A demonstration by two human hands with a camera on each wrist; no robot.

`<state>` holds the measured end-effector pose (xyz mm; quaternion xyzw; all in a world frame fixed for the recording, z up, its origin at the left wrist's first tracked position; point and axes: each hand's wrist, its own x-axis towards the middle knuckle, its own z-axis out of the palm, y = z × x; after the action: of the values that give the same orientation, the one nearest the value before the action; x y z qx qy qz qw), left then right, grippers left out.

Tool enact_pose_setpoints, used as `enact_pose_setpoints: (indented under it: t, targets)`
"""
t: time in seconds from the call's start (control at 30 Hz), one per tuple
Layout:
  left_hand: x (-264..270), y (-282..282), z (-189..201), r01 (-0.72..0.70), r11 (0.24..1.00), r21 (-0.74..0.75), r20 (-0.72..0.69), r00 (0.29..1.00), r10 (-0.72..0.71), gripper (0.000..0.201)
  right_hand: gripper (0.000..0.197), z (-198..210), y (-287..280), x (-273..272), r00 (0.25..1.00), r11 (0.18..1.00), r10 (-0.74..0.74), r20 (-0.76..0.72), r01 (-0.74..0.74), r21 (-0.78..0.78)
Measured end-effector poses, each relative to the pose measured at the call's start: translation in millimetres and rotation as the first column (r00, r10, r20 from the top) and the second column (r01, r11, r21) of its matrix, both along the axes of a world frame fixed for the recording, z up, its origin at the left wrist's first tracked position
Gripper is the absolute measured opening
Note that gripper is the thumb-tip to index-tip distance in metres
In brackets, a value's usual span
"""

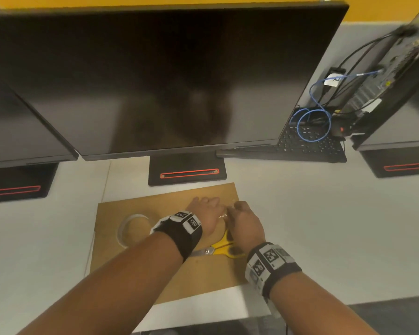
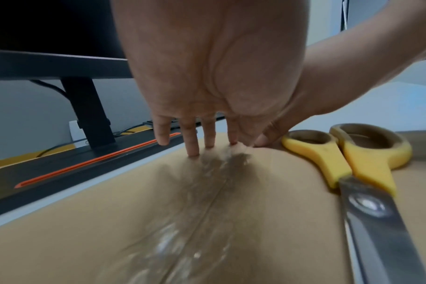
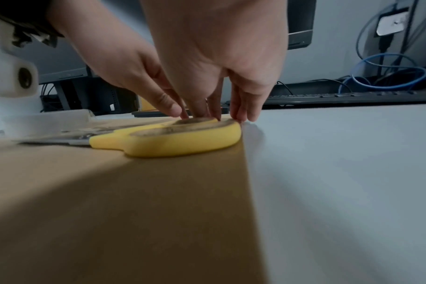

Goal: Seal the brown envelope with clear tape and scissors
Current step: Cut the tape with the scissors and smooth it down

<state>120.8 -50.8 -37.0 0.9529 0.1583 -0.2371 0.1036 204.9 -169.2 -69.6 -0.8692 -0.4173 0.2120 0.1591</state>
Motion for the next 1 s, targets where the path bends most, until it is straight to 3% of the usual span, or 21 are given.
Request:
enact_pose_setpoints:
  t: [0.07,0.2,0.4,0.53,0.77,0.9,1.0]
  targets:
    - [6,1,1,-0.089,0.996,-0.016,0.048,0.995,0.089,0.057,0.023,-1,0,0,0.999,0.999,-0.035,-0.021,0.035,0.028]
    - [20,10,5,-0.243,0.967,-0.075,0.010,0.970,0.245,0.087,0.022,-4,-2,4,0.986,0.988,-0.124,-0.111,0.133,0.083]
    - [31,15,4,-0.409,0.893,-0.187,-0.012,0.910,0.415,0.114,0.020,4,1,12,0.945,0.940,-0.271,-0.182,0.300,0.161]
    - [32,14,3,-0.406,0.902,-0.145,-0.008,0.912,0.410,0.115,0.021,9,7,15,0.810,0.833,-0.433,-0.396,0.527,0.167]
    - [28,16,4,-0.401,0.904,-0.145,0.063,0.908,0.413,0.093,0.021,12,11,22,0.745,0.793,-0.476,-0.467,0.593,0.138]
    - [23,16,1,-0.379,0.909,-0.172,0.085,0.914,0.397,0.097,0.022,11,11,26,0.786,0.834,-0.455,-0.418,0.541,0.110]
    - [14,19,2,-0.340,0.915,-0.219,0.127,0.919,0.372,0.091,0.022,5,12,21,0.900,0.909,-0.371,-0.229,0.402,0.110]
